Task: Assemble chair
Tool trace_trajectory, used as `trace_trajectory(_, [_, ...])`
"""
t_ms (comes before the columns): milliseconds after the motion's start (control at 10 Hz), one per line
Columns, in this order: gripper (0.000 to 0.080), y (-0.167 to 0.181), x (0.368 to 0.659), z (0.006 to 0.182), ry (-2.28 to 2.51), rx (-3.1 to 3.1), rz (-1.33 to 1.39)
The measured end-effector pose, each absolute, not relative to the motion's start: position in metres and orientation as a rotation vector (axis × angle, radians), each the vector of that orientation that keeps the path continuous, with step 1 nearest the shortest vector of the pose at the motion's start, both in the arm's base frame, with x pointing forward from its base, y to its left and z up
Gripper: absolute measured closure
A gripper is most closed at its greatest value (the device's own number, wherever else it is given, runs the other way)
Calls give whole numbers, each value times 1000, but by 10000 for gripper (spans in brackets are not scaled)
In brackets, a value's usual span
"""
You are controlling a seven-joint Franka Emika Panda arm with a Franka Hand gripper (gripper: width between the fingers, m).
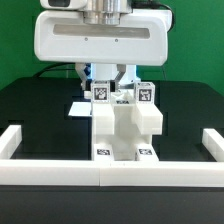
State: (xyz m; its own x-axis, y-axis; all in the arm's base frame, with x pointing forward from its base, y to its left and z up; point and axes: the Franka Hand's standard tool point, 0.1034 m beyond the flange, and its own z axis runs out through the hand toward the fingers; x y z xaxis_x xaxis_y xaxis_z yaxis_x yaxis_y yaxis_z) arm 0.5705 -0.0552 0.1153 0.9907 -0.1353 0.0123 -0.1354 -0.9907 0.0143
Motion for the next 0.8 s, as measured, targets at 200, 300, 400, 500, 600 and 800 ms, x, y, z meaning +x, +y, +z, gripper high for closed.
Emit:
trace_trajectory(200, [513, -55, 570, 115, -432, 3098, 19])
trace_trajectory(300, [512, -55, 570, 115, -489, 3090, 19])
trace_trajectory(400, [512, -54, 570, 115, -641, 3064, 20])
trace_trajectory(500, [512, -54, 570, 115, -737, 3043, 21])
trace_trajectory(600, [512, -54, 570, 115, -818, 3023, 21])
trace_trajectory(800, [512, -53, 571, 115, -996, 2971, 22])
